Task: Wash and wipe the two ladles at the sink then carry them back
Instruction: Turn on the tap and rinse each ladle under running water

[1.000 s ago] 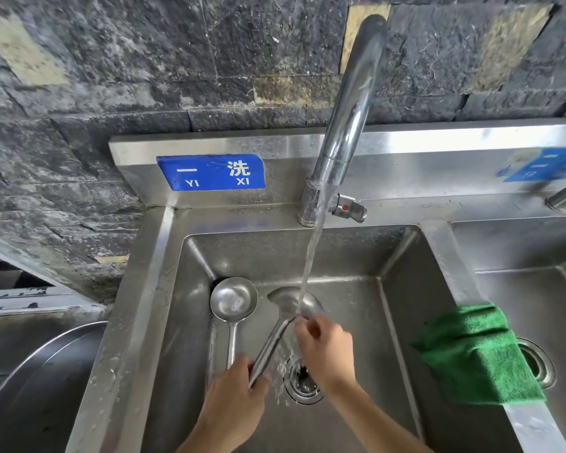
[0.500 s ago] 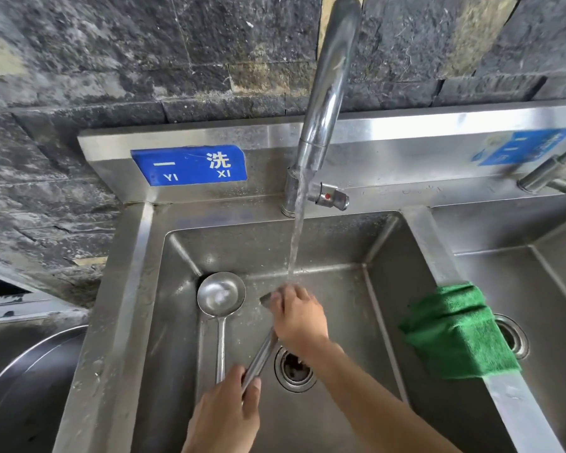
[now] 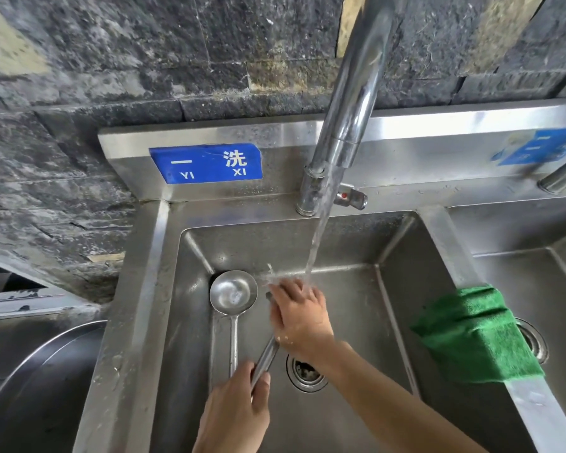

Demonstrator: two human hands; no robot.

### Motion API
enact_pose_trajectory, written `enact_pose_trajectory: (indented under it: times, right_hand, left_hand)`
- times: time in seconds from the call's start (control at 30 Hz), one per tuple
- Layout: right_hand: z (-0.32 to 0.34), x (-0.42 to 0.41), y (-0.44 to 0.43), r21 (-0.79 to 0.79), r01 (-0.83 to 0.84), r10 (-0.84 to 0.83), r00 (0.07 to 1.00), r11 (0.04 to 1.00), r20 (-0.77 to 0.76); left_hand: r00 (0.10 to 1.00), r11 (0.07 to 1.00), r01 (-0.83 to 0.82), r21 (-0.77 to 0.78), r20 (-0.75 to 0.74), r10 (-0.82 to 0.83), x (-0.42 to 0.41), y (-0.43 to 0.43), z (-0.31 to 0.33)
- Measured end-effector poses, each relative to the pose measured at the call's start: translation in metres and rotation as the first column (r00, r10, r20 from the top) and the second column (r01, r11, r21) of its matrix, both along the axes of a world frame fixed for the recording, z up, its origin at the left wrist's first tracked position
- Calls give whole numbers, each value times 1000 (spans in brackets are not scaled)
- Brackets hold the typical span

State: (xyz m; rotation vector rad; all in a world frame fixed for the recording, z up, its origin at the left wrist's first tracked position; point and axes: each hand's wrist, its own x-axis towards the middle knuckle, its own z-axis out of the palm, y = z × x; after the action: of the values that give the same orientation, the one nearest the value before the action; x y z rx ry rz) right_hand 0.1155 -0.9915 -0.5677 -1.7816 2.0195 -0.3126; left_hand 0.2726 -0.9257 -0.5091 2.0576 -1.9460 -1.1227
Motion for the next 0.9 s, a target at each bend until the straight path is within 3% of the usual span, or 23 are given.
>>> enact_pose_trajectory:
  times: [0.07, 0.1, 0.17, 0.23, 0.3, 0.33, 0.4, 0.47, 0.57, 0.63, 0.7, 0.77, 0.83, 0.9]
  right_hand:
    - [-2, -8, -10, 66, -118, 117, 993, 991, 17]
    - [0, -16, -20, 154, -101, 90, 993, 983, 78]
    - [9, -30, -35, 356, -11, -81, 967, 935, 242]
    - [8, -40, -45, 454, 149, -304, 908, 878, 290]
    - [4, -36, -35, 393, 260, -357, 913, 882, 198]
    - [5, -28, -24, 285, 256, -305, 941, 924, 144]
    - [6, -14, -6, 31, 12, -12, 1000, 999, -5]
    - [7, -11, -6, -47, -165, 161, 983, 985, -85]
    - [19, -29, -32, 218, 56, -70, 996, 974, 58]
    - [20, -42, -41, 367, 245, -322, 932, 897, 165]
    - [17, -51, -37, 414, 371, -498, 827, 831, 259]
    - [9, -57, -23, 385, 438, -574, 717, 813, 395]
    - [5, -58, -12, 343, 465, -577, 627, 816, 523]
    - [0, -54, -7, 285, 459, -534, 622, 841, 573]
  left_hand:
    - [1000, 1000, -12, 5, -17, 12, -1, 0, -1]
    - [1000, 1000, -16, 1, -20, 16, 0, 0, -1]
    - [1000, 1000, -20, -15, -17, 19, 4, 2, -1]
    - [1000, 999, -20, -38, -17, 19, 9, 2, -3]
    - [1000, 999, -13, -49, -29, 12, 7, 0, -1]
    - [999, 999, -7, -46, -37, 6, 5, -1, -1]
    - [998, 1000, 2, -29, -67, -4, -2, -5, -2]
    - [997, 1000, 0, -3, -78, 0, -5, -8, -3]
    - [991, 1000, -15, -8, -132, 14, -2, -12, -5]
    - [988, 1000, -4, 1, -153, 4, 1, -13, -7]
    - [978, 995, -24, 99, -206, 44, 1, -14, -7]
    - [910, 954, -87, 287, -366, 193, -1, -16, -6]
    - [794, 848, -107, 519, -469, 387, 1, -17, -6]
    - [689, 708, -99, 699, -465, 556, 4, -16, -4]
